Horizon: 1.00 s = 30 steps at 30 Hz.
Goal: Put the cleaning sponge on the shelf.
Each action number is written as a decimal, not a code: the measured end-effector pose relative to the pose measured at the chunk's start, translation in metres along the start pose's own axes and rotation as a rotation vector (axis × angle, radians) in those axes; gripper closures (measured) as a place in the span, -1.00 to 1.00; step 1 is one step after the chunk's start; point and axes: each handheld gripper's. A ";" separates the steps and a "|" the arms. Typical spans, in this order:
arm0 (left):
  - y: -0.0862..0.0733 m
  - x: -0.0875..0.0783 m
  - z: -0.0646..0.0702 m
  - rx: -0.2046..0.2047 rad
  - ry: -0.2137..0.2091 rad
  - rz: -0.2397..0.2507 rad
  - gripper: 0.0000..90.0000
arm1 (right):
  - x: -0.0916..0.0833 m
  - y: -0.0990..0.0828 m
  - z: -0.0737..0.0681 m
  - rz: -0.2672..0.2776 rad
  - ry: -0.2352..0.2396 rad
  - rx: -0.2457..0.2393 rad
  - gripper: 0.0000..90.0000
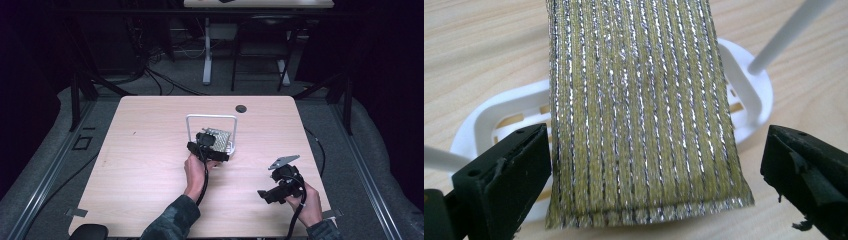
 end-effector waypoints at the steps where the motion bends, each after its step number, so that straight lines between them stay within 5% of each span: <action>1: -0.001 -0.003 0.000 0.011 0.000 0.000 -1.00 | 0.000 0.000 0.000 0.001 0.003 0.004 -0.96; 30: -0.023 -0.068 -0.022 0.108 -0.082 0.034 -1.00 | -0.002 -0.004 -0.001 -0.008 -0.012 0.016 -0.96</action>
Point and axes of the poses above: each handheld gripper's, and its own axes: x roughly forward along the jaws, y roughly out of its top, z roughly to its right, and after that the axes turned 6 degrees about x, right-handed
